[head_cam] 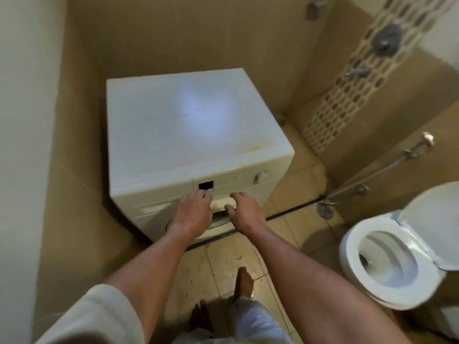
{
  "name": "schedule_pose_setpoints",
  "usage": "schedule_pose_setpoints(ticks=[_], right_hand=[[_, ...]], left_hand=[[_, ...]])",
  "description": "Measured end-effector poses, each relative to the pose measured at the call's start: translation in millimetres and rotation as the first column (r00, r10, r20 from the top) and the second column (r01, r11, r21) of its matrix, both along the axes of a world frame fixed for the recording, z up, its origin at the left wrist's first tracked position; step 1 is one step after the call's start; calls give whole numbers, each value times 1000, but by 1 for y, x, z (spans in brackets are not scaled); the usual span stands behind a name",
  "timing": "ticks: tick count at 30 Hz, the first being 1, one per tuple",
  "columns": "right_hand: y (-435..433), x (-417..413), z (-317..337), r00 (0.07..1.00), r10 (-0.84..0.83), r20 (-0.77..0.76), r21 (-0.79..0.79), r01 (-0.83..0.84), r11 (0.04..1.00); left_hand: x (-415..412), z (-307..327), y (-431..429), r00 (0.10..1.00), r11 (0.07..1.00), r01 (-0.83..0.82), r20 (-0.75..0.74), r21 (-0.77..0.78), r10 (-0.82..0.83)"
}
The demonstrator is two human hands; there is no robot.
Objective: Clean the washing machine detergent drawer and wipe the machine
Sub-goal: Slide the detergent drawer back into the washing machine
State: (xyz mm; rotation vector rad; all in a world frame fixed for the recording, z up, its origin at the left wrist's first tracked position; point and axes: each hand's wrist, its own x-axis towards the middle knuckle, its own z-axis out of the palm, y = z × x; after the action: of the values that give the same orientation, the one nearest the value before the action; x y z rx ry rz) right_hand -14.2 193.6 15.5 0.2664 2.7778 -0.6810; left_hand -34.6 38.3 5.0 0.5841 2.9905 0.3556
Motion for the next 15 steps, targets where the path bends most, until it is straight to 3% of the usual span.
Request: schedule_pose_setpoints(ticks=[8,15], right_hand=[[164,46,82,939,-278,-201,87,300,950],[318,96,153,833,-404,-379,129,479,868]], left_hand=[[-20,63,140,904,929,368,-216,-41,-368],[-18,129,287,755,823,568,-385,-19,-530]])
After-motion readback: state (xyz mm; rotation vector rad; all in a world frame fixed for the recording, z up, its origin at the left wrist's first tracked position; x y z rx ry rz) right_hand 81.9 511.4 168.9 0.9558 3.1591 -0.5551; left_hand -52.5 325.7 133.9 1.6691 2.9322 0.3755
